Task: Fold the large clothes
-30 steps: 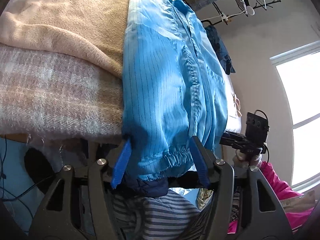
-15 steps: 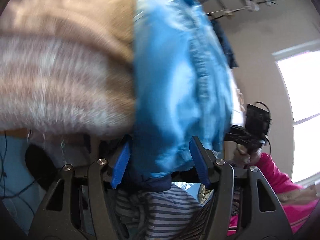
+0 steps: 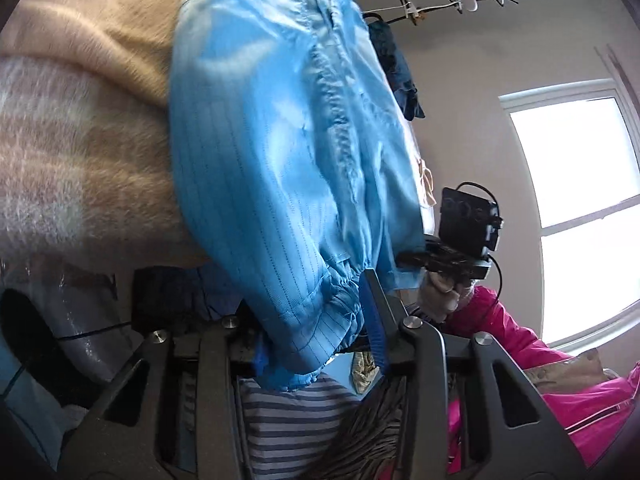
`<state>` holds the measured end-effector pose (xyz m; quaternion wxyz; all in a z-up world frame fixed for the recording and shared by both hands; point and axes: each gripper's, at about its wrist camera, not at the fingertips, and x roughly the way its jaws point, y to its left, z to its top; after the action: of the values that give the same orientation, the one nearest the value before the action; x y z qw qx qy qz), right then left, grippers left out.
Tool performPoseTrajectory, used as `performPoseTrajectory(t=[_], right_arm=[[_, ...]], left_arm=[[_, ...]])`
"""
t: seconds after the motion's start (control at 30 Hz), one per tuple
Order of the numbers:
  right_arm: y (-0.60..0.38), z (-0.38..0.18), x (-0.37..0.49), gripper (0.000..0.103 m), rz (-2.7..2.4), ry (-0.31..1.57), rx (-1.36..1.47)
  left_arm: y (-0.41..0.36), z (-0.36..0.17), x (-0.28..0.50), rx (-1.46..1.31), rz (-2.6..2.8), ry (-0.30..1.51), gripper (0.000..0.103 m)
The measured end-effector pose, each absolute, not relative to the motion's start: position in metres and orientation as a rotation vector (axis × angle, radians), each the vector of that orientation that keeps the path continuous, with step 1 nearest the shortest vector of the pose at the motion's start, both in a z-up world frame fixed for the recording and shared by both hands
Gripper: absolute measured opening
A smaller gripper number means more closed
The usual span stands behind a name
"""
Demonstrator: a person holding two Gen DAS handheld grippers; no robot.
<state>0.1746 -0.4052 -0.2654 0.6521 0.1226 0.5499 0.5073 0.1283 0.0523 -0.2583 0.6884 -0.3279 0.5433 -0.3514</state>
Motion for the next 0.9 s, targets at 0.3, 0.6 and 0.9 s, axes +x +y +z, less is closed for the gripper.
performPoseTrajectory(t=[0.3, 0.6, 0.9], right_arm=[[-0.397, -0.261, 0.17, 0.008, 1.227, 1.285, 0.324], [-0.42, -0.216, 0.182, 0.006, 1.242, 1.151, 0.523], [-0.411, -0.182, 0.227, 0.006, 1.075, 1.085, 0.478]], left_arm=[[0.03, -0.234, 0.132, -0.684, -0.809, 1.209, 0.009], [0.026, -0.182, 0.149, -0.786, -0.848, 1.068, 0.007], [0.035, -0.158, 0.206, -0.799, -0.76, 0.986, 0.006]])
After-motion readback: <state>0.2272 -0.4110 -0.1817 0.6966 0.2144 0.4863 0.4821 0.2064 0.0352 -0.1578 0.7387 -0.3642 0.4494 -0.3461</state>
